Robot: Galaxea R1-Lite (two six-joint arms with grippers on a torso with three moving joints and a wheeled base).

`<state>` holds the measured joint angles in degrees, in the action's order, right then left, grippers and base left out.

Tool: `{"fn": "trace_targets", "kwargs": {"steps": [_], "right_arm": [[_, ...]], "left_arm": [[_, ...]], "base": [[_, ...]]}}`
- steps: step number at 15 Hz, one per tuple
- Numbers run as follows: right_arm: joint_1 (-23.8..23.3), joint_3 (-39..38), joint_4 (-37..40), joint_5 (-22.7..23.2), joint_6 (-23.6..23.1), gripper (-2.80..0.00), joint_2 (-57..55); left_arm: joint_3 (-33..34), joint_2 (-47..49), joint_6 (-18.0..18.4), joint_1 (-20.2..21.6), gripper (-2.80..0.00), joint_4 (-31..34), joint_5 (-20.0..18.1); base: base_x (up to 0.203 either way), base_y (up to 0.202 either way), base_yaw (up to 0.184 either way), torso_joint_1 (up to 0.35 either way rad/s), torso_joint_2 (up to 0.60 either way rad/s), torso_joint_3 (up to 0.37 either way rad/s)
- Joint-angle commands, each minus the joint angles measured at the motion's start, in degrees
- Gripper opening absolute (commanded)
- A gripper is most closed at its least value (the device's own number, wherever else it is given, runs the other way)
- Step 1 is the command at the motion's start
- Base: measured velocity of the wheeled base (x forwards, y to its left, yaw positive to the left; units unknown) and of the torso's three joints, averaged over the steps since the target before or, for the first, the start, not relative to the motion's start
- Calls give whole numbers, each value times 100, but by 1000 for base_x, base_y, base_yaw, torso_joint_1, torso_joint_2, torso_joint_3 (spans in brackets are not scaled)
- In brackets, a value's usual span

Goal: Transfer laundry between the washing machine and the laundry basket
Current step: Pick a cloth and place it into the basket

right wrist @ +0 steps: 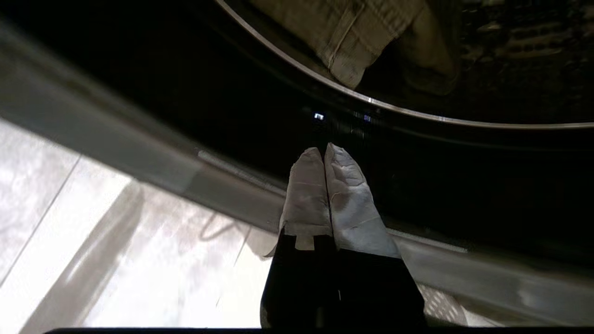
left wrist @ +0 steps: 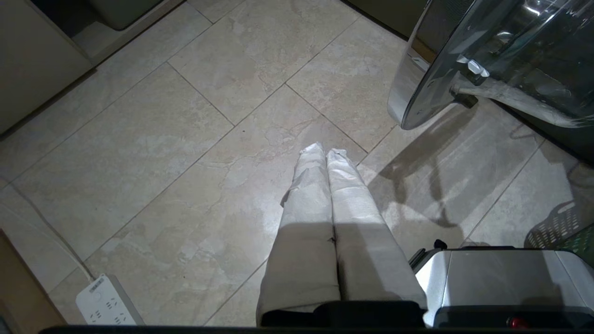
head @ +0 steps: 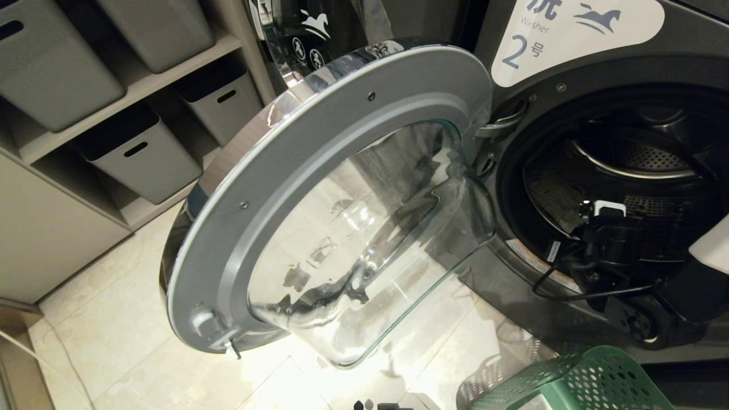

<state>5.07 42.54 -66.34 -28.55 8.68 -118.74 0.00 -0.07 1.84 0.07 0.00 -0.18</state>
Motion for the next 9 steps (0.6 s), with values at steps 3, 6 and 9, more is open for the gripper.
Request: {"fn": "trace_targets", "kwargs": {"steps": [3, 6, 9], "right_arm": [[-233, 752, -9, -43, -6, -280, -330], [-439, 1192, 11, -34, -7, -280, -691], [-652, 1701, 247, -21, -14, -280, -1035]], "left_arm": [[9, 7, 0, 1, -280, 0, 1], [9, 7, 0, 1, -280, 0, 1], [9, 7, 0, 1, -280, 0, 1]], "base": [[0, 0, 0, 0, 0, 0], [0, 0, 0, 0, 0, 0], [0, 0, 0, 0, 0, 0]]}}
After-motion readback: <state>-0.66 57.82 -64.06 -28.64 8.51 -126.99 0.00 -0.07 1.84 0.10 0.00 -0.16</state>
